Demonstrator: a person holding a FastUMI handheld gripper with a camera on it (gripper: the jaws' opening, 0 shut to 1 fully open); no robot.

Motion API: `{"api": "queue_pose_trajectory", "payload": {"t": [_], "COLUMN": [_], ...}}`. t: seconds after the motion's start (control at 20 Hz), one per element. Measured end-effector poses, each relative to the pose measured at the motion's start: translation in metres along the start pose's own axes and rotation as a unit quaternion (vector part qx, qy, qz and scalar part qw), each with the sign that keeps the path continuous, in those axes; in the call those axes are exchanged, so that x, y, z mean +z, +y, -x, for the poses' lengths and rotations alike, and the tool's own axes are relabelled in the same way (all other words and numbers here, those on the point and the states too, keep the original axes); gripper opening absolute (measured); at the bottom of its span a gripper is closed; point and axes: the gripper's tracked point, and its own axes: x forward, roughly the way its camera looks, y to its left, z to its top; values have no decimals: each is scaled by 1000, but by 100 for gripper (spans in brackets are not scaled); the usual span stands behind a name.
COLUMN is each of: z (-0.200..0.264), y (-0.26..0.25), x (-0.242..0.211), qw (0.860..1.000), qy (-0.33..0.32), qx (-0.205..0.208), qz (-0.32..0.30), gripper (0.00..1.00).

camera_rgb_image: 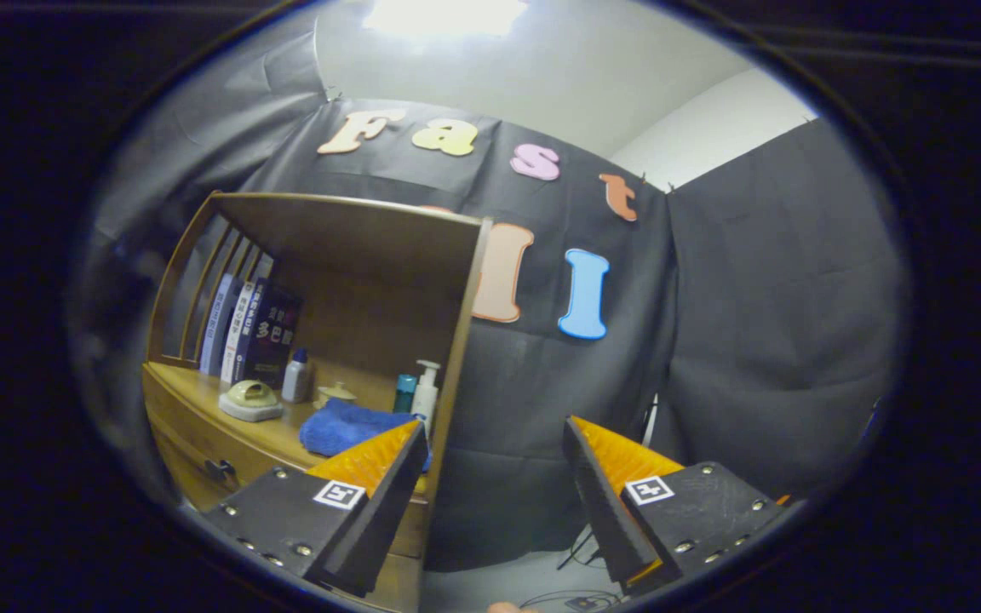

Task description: Pull open the drawer, take out the items inside it, and place them on the countertop above the cabinet.

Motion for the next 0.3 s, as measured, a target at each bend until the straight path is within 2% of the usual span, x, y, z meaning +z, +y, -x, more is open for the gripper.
{"api": "queue_pose_trajectory", "payload": {"t": [0.3], "z": [29], "y": [-46], "x": [9], "qw": [997], "qy": [-72], "qx": [18], "qz": [-17], "gripper": [95]}}
